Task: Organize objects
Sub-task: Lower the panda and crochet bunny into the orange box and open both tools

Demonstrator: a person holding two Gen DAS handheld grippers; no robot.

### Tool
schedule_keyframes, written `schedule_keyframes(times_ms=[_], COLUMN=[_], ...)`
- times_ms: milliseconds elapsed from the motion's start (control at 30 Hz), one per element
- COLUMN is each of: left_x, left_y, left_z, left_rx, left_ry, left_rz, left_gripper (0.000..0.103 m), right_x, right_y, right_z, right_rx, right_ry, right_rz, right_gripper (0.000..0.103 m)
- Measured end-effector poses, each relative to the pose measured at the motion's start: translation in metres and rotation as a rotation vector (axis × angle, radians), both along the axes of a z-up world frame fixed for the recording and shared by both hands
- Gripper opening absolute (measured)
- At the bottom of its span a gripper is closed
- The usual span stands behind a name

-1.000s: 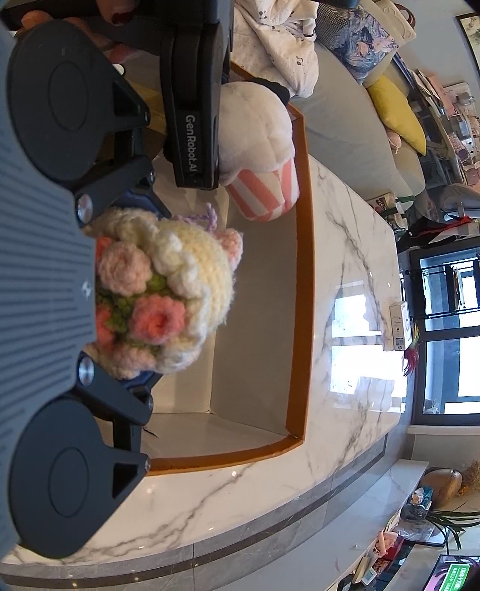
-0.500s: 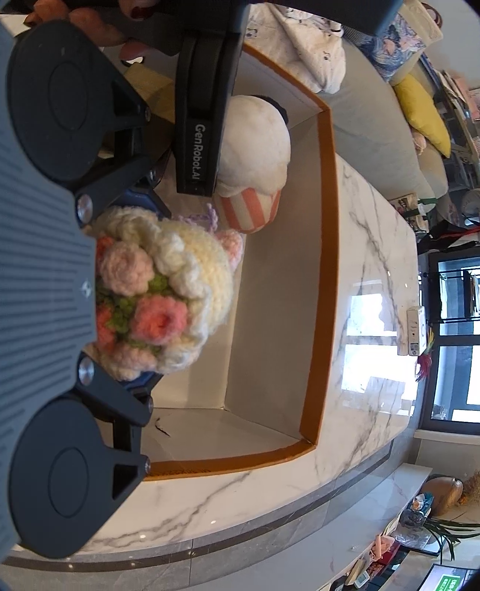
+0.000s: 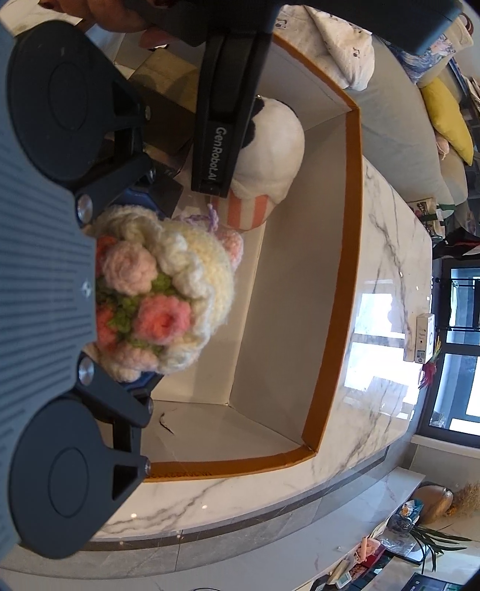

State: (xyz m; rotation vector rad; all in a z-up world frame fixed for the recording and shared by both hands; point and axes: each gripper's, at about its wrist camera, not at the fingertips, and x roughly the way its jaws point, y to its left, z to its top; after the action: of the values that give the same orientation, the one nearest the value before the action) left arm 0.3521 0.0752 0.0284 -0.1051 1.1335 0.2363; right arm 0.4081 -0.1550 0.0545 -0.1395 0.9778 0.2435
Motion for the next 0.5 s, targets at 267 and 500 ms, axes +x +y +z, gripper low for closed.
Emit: schedule_keyframes(times_ms=[267, 500], left_x=[0.0002, -0.0002], left_y=[0.0018, -0.0004], left_z=[-0.0022, -0.002], left_rx=[-0.022, -0.006], left_ry=[0.013, 0.017], left_rz=[0.002, -0.003], left_gripper=[0.081, 0.083], right_x=[-0.0005, -0.0026], right_y=[0.0018, 0.0041], right_z=[-0.0026, -0.0029], right_rx=[-0.02, -0.045], right_ry=[0.019, 0.024], right_rz=[0.012, 0.024], right_gripper=[0.081, 0.083])
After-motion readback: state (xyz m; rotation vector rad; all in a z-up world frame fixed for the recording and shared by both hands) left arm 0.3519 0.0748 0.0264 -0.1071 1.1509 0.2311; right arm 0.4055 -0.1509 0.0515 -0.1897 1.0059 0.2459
